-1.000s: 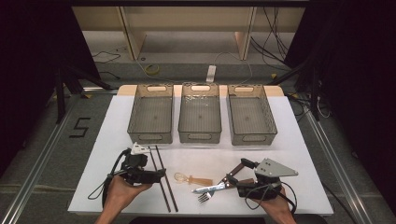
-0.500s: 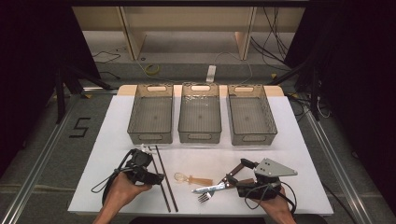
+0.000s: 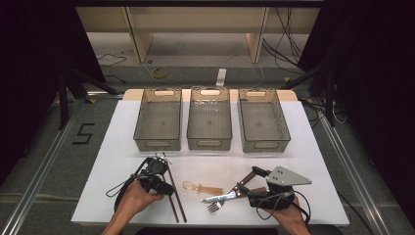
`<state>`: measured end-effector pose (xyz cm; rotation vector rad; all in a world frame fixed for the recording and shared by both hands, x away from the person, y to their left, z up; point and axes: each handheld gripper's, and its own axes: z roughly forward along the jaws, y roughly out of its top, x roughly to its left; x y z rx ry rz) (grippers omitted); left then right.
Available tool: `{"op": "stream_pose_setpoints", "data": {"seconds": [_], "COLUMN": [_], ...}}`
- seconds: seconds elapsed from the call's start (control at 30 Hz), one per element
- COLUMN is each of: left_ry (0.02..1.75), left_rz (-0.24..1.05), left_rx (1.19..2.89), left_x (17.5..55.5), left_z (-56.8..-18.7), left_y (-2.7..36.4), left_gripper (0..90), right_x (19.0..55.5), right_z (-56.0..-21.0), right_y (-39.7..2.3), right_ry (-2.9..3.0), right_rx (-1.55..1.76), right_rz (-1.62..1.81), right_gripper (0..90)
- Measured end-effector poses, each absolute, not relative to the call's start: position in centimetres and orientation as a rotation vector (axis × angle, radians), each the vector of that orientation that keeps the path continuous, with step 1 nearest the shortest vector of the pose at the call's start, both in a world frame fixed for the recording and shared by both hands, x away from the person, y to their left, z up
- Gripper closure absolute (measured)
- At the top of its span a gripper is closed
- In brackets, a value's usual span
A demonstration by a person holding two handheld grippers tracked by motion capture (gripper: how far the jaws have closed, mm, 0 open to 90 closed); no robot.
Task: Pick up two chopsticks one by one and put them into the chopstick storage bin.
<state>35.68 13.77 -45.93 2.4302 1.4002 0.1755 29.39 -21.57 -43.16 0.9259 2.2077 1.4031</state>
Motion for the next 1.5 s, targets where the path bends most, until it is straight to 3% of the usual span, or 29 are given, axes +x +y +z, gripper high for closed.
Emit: {"op": "stream_pose_setpoints", "data": {"seconds": [0.57, 1.5], "left_ry": [1.406, 1.416], "left_rz": [0.167, 0.121], "left_rx": [2.486, 2.485], "left_x": [35.8, 35.6], "left_z": [-46.6, -46.3], "left_y": [13.6, 15.9], "left_gripper": [36.2, 68.2], "right_x": [29.4, 29.4], "right_z": [-43.2, -43.2], "right_y": [-21.5, -21.5], "right_ry": [2.22, 2.221], "right_rx": [0.925, 0.925], "right_rz": [1.4, 1.395], "right_gripper": [26.3, 26.6]}}
